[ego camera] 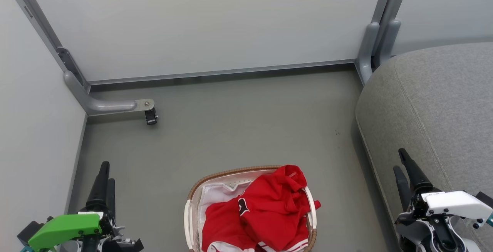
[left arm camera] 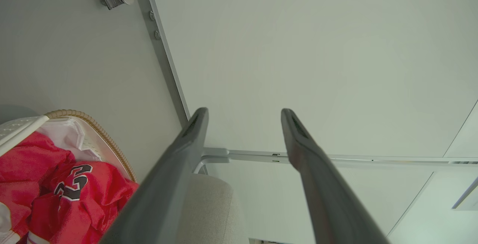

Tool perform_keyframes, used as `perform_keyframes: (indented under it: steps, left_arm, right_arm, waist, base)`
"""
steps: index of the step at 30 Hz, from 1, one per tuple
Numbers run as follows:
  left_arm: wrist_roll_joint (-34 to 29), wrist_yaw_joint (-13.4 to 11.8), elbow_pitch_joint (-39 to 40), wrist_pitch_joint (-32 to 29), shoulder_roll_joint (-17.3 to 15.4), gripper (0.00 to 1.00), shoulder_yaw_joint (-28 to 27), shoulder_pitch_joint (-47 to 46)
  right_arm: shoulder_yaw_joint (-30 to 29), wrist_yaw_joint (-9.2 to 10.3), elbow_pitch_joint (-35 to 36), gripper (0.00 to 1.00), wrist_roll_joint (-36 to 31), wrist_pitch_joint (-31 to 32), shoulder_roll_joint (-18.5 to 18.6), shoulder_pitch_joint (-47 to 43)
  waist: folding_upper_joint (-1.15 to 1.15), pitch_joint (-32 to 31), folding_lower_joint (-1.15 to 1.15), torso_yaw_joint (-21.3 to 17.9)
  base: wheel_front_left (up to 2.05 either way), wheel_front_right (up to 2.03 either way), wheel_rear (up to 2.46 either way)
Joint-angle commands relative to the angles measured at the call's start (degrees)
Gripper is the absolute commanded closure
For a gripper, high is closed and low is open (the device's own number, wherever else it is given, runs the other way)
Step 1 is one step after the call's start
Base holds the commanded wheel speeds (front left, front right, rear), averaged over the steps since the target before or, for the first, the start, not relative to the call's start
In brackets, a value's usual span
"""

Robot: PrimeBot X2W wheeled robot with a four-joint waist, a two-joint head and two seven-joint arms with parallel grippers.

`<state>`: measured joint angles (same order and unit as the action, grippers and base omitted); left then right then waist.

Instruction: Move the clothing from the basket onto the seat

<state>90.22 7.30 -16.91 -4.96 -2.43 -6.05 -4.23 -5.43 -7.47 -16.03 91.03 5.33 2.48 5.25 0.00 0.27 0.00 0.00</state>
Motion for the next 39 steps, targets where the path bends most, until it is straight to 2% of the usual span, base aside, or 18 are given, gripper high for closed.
perform_keyframes:
  steps: [1, 27, 39]
  left_arm:
    - [-2.24, 0.09, 0.67, 0.63, -0.63, 0.0, -0.07, -1.37]
    - [-33.49, -0.09, -0.49, 7.01, -2.41, 0.0, 2.68, -1.59]
    - [-44.68, -0.47, -2.07, 9.4, -3.37, 0.0, 4.3, -1.23]
  right_arm:
    - [0.64, 0.0, 0.87, 0.0, -1.43, -0.84, 0.93, 1.23]
    - [3.78, -0.01, -0.75, 0.0, -27.53, -7.31, 2.87, 2.56]
    - [6.4, -0.02, -2.29, 0.0, -39.21, -9.71, 4.0, 3.2]
  waist:
    - [0.0, 0.02, 0.0, 0.0]
    - [0.0, 0.27, 0.0, -0.08]
    - [0.0, 0.46, 0.0, -0.01]
  base:
    - [0.0, 0.0, 0.0]
    - [0.0, 0.0, 0.0]
    - [0.0, 0.0, 0.0]
